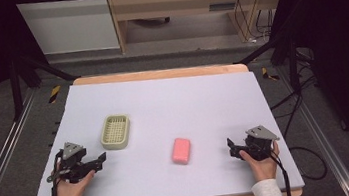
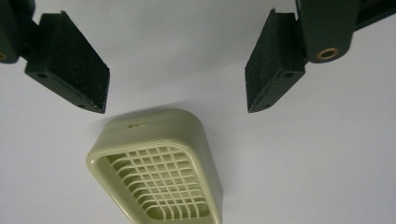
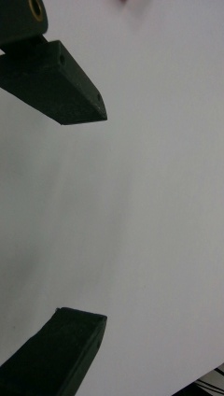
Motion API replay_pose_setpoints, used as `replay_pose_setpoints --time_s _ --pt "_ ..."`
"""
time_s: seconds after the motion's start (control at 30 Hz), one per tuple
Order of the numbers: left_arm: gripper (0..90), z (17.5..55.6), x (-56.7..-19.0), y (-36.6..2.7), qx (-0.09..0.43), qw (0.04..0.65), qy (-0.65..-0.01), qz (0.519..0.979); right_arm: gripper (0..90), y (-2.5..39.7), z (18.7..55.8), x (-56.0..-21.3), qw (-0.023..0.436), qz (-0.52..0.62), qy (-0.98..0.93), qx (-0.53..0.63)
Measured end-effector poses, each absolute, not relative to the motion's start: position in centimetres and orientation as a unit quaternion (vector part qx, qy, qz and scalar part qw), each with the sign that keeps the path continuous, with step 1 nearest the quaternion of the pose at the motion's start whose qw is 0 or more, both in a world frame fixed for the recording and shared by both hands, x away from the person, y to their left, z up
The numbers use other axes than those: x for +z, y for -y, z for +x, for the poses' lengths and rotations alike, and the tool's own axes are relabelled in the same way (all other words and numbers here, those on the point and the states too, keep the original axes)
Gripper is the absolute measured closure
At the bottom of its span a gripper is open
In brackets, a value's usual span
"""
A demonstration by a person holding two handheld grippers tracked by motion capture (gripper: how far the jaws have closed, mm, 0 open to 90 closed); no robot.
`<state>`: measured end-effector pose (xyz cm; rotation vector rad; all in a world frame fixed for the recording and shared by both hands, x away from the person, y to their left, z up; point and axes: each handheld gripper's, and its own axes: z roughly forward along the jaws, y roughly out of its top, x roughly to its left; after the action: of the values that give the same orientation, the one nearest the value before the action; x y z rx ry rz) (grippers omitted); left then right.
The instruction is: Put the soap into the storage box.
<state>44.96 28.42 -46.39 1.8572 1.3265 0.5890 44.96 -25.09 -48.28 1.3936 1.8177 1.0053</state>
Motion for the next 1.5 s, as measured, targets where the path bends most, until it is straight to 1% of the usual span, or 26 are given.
replay_pose_setpoints --time_s 0.1,0.17,0.2,0.27,0.33,1.1,1.5 --pt "22.9 44.8 -46.3 -28.2 0.233 0.381 -0.518 0.73 4.3 25.0 44.8 -48.3 0.32 0.524 -0.691 0.382" --pt "23.3 44.8 -46.2 -28.0 0.226 0.387 -0.52 0.727 4.3 24.9 44.8 -48.3 0.321 0.522 -0.692 0.383" --pt "23.8 44.7 -46.1 -27.8 0.217 0.4 -0.52 0.723 4.3 24.8 44.8 -48.4 0.318 0.518 -0.695 0.386" --pt "24.0 44.5 -45.9 -27.5 0.22 0.402 -0.516 0.723 4.5 24.8 44.7 -48.5 0.315 0.517 -0.696 0.385" --pt "24.4 44.5 -45.8 -27.2 0.22 0.402 -0.511 0.728 4.6 24.7 44.6 -48.5 0.321 0.513 -0.696 0.386" --pt "24.9 43.9 -45.2 -24.8 0.223 0.408 -0.488 0.739 5.2 24.9 44.7 -48.6 0.31 0.52 -0.693 0.391" --pt "24.9 44.1 -44.7 -23.3 0.226 0.408 -0.468 0.751 5.6 24.9 44.7 -48.6 0.313 0.518 -0.695 0.388"
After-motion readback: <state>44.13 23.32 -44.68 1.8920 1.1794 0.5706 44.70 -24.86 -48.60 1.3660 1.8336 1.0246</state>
